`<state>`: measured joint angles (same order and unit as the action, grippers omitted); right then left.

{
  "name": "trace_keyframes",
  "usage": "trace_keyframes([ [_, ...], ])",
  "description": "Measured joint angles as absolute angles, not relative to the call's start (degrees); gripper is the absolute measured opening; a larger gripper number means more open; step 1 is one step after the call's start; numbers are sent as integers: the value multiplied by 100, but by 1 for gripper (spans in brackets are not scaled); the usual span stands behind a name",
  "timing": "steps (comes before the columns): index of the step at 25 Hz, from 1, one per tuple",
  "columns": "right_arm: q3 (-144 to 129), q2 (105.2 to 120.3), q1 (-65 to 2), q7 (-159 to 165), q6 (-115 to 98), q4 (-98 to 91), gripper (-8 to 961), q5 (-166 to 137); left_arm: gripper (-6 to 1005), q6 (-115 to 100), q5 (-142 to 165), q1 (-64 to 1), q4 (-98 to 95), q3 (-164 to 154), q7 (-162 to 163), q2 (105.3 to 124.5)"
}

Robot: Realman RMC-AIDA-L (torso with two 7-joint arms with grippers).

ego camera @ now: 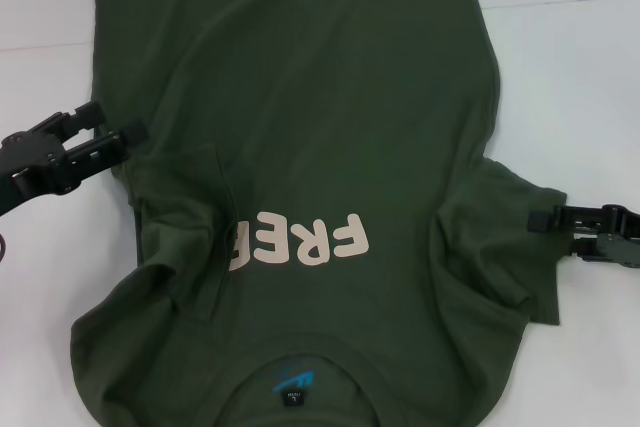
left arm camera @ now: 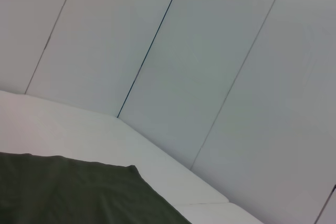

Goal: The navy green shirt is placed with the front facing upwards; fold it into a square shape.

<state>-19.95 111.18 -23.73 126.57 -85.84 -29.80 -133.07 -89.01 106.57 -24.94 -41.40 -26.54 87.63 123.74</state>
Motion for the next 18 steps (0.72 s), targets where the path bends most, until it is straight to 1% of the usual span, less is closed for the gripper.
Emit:
trace_keyframes([
  [10,-1993,11118,-2383,12603,-8584,-2975,711,-13304,904,-8890,10615,-2488,-4140,-2646,8760,12374],
  [13,-1995,11118,-2384,12572,-8581,-2975,503,-13307,904,-8888,10615,-2493,-4140,-2645,8761,12374],
  [17,-1994,11118,-2381,12569,-8578,-2971,253,-13304,903,-8882,10615,-2499,-4140,-2645,8764,12374],
  [18,-1994,11118,-2381,12569,-8578,-2971,221,-13304,903,-8880,10615,-2502,-4140,-2645,8767,12374],
])
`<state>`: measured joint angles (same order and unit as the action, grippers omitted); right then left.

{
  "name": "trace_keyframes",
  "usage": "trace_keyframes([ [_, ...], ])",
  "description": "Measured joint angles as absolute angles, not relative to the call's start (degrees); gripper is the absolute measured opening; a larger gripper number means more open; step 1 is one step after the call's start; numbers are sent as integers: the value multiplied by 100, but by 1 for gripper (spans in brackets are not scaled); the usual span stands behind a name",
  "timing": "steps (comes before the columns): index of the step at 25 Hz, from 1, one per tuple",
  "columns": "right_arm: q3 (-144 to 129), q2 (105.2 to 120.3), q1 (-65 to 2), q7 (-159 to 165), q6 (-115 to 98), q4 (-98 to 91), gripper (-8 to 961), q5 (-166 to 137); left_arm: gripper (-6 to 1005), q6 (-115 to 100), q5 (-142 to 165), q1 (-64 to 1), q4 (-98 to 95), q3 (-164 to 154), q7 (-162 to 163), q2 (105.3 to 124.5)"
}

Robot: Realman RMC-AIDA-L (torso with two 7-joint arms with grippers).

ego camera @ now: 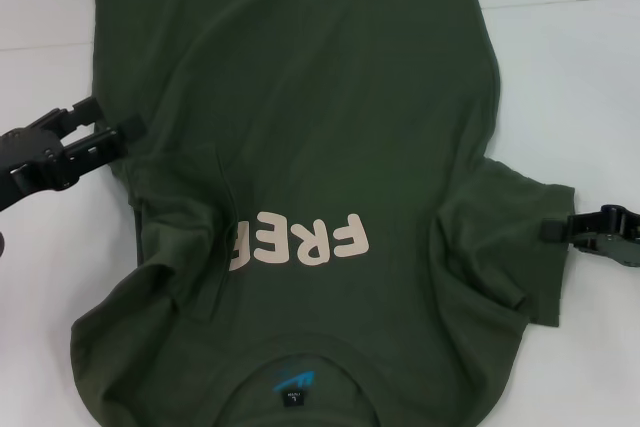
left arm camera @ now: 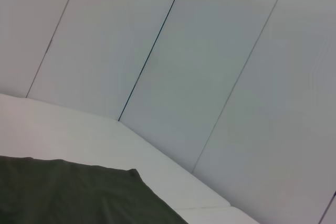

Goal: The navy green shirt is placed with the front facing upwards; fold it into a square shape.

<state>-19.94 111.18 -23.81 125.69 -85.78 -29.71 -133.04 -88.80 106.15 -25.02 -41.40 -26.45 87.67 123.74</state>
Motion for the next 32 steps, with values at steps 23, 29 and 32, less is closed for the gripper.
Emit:
trace_keyframes([
  [23,-1989,11115,-2848,12692,-9030,-3026,52,-13027,904,-8726,10617,-2513,-4140,-2645,8805,12375],
  [29,-2085,11188,-3098,12695,-9057,-2977,68,-13045,904,-8725,10617,-2495,-4133,-2646,8814,12375],
  [32,-2168,11236,-3174,12698,-9081,-2974,76,-13043,904,-8726,10618,-2483,-4131,-2645,8815,12375],
])
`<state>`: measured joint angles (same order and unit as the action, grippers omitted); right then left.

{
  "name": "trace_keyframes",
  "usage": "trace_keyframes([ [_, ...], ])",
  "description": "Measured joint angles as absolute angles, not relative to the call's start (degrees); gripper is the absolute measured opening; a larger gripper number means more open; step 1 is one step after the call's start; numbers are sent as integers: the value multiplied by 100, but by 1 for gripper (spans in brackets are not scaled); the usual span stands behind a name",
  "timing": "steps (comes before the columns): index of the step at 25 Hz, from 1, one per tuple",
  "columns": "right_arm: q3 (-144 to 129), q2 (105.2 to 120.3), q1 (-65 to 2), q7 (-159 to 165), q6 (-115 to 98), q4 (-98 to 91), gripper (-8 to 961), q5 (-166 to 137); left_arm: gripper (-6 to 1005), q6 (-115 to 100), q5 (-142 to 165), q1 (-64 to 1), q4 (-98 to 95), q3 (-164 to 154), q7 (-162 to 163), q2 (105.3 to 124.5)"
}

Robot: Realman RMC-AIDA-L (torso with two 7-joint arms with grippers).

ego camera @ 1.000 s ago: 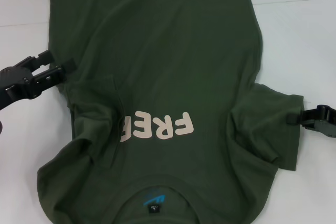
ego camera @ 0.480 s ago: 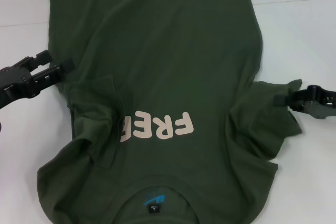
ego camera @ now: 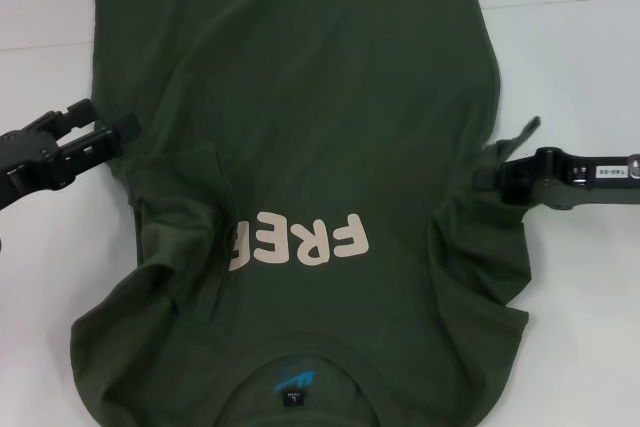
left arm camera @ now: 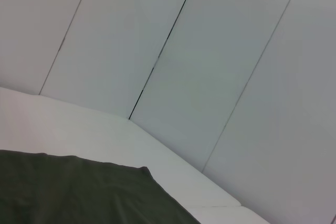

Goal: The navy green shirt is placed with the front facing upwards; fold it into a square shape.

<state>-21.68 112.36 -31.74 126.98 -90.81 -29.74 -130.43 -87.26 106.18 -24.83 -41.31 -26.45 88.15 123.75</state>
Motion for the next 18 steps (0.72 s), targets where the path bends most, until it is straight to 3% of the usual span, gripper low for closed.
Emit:
trace_keyframes([
  [14,-2380,11397,-3460,12758,-9020,-2962,114,-13017,903,-8727,10618,-2479,-4116,-2645,8813,12381],
  [18,-2382,11471,-3640,12739,-8972,-2962,272,-13016,904,-8707,10617,-2499,-4045,-2639,8787,12363],
])
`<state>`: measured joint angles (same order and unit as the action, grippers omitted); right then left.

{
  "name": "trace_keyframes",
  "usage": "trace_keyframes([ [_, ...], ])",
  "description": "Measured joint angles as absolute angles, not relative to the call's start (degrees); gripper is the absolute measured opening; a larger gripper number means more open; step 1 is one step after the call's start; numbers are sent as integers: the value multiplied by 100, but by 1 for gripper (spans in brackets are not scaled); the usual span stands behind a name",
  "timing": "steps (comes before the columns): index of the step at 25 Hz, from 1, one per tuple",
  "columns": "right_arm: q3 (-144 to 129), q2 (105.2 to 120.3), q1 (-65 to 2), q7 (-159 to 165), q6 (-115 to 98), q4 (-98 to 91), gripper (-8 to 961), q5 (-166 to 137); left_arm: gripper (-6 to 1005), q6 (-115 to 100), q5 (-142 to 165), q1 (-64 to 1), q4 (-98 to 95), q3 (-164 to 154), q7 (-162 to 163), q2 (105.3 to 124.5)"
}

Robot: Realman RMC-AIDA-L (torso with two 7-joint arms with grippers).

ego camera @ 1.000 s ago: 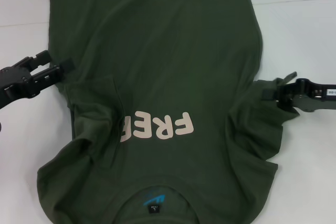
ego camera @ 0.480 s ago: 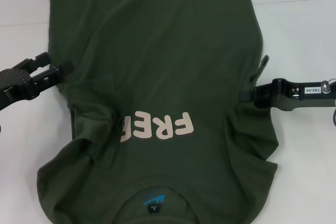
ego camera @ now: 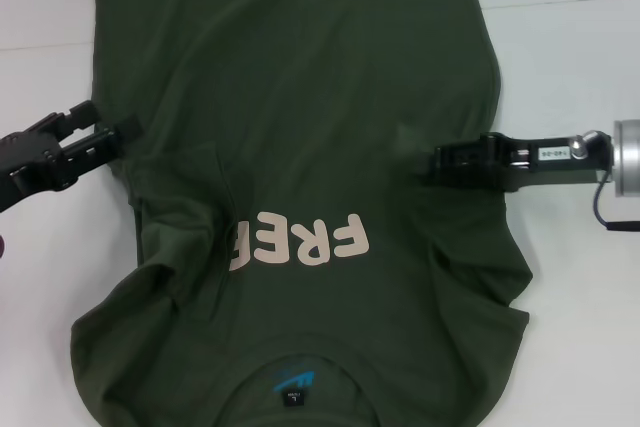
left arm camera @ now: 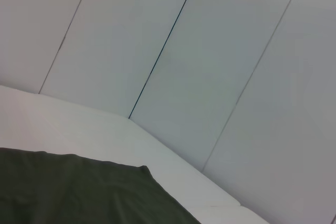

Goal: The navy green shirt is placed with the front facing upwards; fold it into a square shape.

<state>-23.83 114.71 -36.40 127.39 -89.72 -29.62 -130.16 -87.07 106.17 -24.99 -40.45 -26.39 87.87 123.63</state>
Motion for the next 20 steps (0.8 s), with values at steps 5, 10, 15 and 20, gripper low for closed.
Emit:
trace_keyframes([
  [5,-2380,11495,-3784,12727,-8919,-2961,366,-12989,904,-8654,10617,-2504,-4003,-2636,8773,12357],
  [10,-2370,11472,-3715,12610,-8988,-3010,473,-12688,903,-8649,10617,-2501,-3999,-2635,8771,12357],
  [15,-2387,11326,-3398,12601,-9050,-3020,723,-12488,903,-8648,10617,-2499,-3998,-2629,8771,12357],
  [20,-2429,11186,-2937,12663,-9056,-3022,721,-12552,904,-8648,10617,-2494,-3998,-2627,8771,12357],
])
